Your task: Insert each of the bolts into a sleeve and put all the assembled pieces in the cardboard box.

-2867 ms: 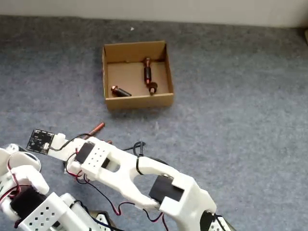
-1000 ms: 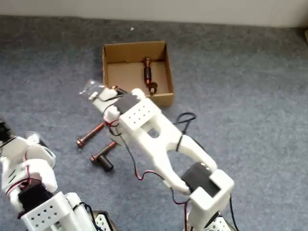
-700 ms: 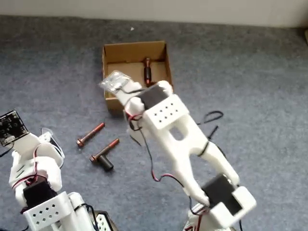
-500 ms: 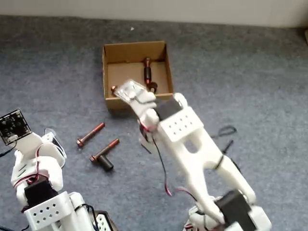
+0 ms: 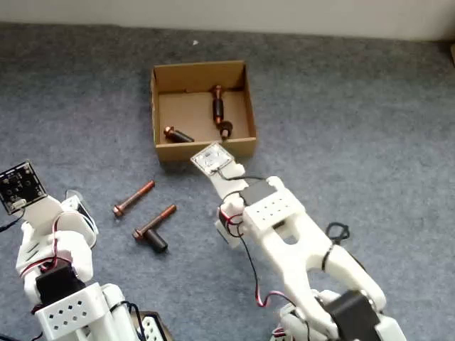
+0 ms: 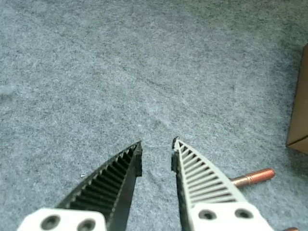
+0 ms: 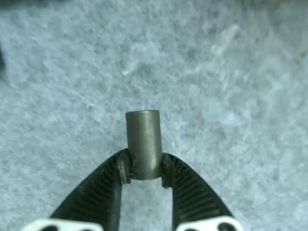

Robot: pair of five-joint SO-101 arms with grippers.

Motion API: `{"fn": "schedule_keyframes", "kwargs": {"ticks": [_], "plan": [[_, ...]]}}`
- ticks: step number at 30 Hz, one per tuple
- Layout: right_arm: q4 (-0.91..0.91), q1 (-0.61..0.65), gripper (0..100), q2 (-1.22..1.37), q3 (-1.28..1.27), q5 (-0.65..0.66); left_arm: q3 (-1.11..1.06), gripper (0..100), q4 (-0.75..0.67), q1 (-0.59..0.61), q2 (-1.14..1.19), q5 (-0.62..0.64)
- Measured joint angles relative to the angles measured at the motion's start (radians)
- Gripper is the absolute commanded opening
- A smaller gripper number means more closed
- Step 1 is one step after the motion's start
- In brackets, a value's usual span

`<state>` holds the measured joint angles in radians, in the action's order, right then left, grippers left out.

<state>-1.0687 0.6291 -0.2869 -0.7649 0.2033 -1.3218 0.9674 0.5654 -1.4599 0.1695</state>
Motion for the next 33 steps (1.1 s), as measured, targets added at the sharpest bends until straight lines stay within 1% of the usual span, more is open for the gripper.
{"fn": "schedule_keyframes", "kwargs": {"ticks": [2, 7, 9, 13, 15, 20, 26, 30, 33], "plan": [[0.015, 0.0, 2.5, 0.028, 0.0, 0.0, 0.0, 14, 0.0, 0.0, 0.0, 0.0], [0.026, 0.0, 14.8, 0.038, 0.002, 0.0, 0.0, 14, 0.0, 0.0, 0.0, 0.0], [0.028, 0.0, 17.7, 0.04, 0.002, 0.0, 0.0, 14, 0.0, 0.0, 0.0, 0.0], [0.028, 0.0, 18.0, 0.04, 0.005, 0.002, 0.0, 14, 0.0, 0.0, 0.0, 0.0], [0.028, 0.0, 18.0, 0.04, 0.005, 0.023, 0.0, 14, 0.0, 0.0, 0.0, 0.0], [0.029, 0.0, 18.0, 0.04, 0.005, 0.054, 0.0, 14, 0.0, 0.0, 0.0, -0.049], [0.104, -0.005, 18.0, 0.044, 0.006, 0.06, 0.0, 14, 0.0, 0.0, 0.0, -0.055], [0.112, -0.009, 18.0, 0.044, 0.006, 0.06, 0.0, 14, 0.0, 0.0, 0.0, -0.055], [0.117, -0.009, 18.0, 0.094, 0.006, 0.06, 0.0, 14, 0.0, 0.0, 0.0, -0.055]]}}
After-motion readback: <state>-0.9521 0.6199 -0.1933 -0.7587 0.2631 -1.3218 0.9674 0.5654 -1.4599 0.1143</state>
